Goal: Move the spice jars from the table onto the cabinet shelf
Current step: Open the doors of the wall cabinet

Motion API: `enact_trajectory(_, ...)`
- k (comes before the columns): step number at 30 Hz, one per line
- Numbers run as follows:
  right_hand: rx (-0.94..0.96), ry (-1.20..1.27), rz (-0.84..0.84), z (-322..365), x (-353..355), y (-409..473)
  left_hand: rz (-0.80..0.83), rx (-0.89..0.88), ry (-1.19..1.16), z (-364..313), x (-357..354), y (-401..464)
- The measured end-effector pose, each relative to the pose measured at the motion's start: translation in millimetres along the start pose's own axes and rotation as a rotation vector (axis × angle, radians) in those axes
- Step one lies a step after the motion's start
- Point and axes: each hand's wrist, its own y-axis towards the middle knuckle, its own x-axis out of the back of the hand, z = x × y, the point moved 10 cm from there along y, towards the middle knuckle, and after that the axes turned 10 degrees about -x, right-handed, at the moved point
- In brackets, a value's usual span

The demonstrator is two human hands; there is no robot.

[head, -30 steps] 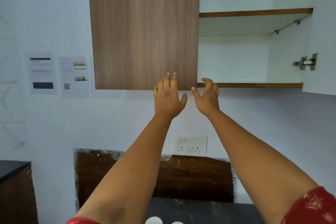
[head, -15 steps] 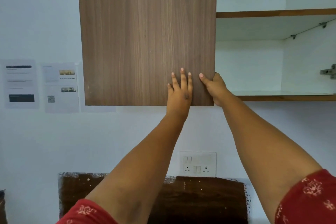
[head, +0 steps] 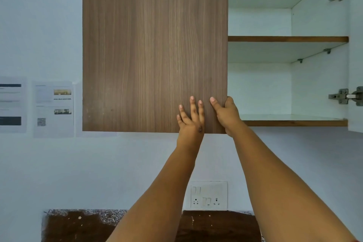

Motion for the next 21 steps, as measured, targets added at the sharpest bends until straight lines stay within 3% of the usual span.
enact_trajectory(15, 0.104, -0.027, -0.004, 85.2, 32.9, -174.7, 0.172, 0.141, -0.309, 45.6, 115.9, -61.9)
enact_trajectory(21, 0.205, -0.088, -0.047, 135.0, 16.6, -267.1, 0.095, 0.269, -0.593, 92.1, 200.0, -104.6)
